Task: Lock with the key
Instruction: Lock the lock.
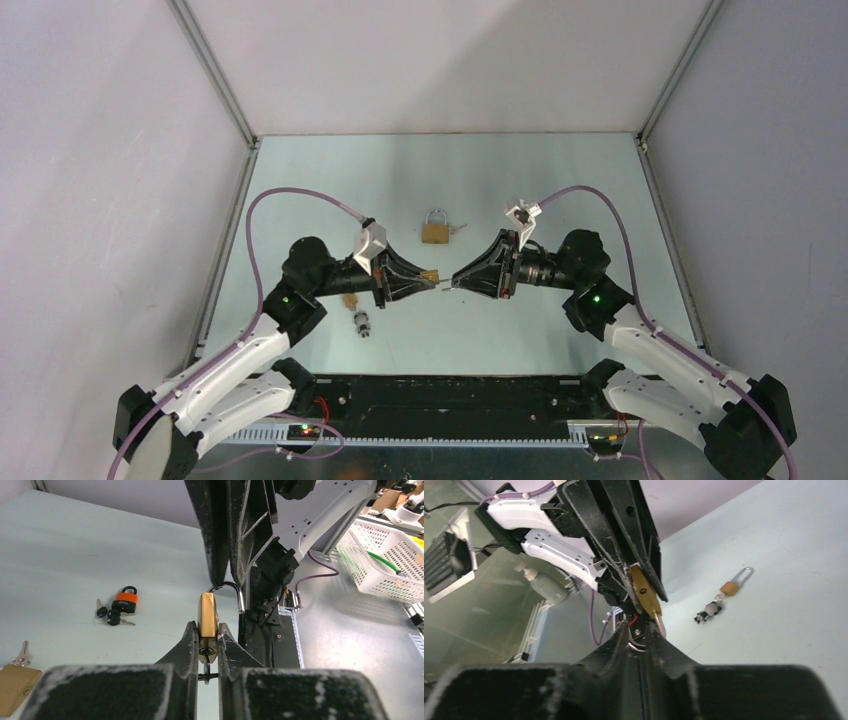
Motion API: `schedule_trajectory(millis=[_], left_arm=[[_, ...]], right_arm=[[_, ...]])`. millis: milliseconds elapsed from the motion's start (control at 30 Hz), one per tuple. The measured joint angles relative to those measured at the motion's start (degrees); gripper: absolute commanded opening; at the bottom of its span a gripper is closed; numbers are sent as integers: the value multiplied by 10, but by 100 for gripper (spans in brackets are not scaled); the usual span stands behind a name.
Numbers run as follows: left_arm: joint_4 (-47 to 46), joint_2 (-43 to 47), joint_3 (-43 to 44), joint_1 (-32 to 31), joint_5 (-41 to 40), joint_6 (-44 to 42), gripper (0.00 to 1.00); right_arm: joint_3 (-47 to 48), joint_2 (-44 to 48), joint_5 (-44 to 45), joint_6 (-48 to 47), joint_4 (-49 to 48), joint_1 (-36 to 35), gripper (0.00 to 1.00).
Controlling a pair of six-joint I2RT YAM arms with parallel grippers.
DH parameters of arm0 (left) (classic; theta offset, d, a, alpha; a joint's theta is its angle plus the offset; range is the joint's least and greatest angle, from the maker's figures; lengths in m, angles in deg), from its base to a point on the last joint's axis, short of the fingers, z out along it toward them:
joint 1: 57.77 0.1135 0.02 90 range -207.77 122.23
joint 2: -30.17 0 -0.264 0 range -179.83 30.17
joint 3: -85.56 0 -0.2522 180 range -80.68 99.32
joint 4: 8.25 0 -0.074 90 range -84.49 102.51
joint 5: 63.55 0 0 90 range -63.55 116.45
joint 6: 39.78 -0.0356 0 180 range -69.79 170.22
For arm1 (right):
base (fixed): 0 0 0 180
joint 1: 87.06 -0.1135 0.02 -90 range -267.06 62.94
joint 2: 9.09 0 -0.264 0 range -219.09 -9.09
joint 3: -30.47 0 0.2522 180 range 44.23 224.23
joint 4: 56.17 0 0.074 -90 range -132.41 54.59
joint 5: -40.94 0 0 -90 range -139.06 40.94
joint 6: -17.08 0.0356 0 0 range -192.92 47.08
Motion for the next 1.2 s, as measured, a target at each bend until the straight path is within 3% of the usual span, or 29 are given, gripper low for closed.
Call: schedule_trajectory(millis=[67,267,800,1000,1200], left_arm=[[-2,1,0,0,1,0,0],[-4,3,0,0,5,1,0],[7,4,23,0,58,46,0],[9,4,23,0,78,60,0],[11,4,23,0,80,64,0]], right_arm=[[0,9,16,-7,15,0,41],[0,51,65,-40,51,0,46],[-43,126,-5,-299,80,-30,40],[-45,113,56,-384,67,-117,33],[-45,111,116,-426,61,-148,32]])
